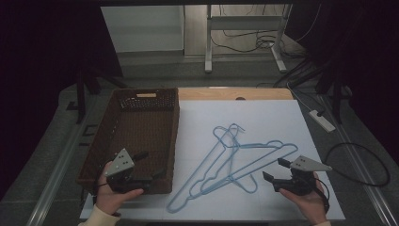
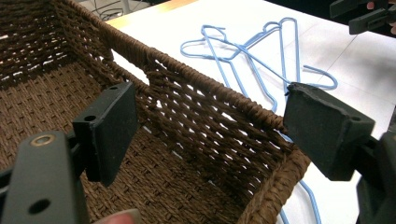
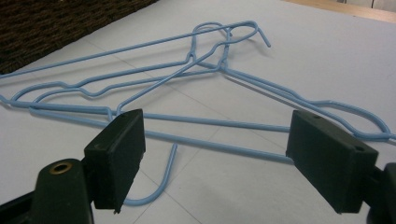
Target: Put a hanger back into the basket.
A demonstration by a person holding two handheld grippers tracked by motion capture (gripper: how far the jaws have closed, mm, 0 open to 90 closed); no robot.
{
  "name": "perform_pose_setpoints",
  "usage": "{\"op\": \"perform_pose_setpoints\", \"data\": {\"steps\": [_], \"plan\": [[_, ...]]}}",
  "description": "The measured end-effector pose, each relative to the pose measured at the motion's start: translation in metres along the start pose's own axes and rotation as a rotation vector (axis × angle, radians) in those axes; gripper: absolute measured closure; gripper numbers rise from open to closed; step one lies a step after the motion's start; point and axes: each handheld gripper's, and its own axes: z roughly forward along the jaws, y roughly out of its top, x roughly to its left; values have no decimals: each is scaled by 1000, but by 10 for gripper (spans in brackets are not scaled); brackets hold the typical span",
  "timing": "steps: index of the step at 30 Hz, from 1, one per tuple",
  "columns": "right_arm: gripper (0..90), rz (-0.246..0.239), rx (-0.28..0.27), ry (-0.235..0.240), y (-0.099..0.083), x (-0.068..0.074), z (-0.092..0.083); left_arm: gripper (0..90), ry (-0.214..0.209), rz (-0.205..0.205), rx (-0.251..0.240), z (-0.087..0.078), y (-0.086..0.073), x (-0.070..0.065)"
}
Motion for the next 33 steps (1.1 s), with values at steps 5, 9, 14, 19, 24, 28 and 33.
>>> {"op": "perform_pose_setpoints", "data": {"steps": [5, 9, 14, 19, 24, 28, 33], "plan": [[206, 0, 9, 8, 0, -2, 4, 192, 2, -4, 0, -1, -1, 0], [209, 5, 16, 9, 1, 0, 5, 194, 1, -6, -3, -3, -2, -1], [217, 2, 21, 3, 2, 2, 4, 197, -9, 1, -2, -4, -2, -3], [228, -13, 25, 8, 4, 7, 3, 201, -4, 14, 2, -5, -2, -6], [234, -17, 36, 15, 4, 9, 4, 202, 0, 18, 2, -4, 0, -8], [245, -21, 48, 33, 5, 11, 4, 205, 1, 18, 11, -3, -1, -10], [261, -39, 67, 33, 12, 14, 4, 208, 5, 25, 15, -3, 0, -11]]}}
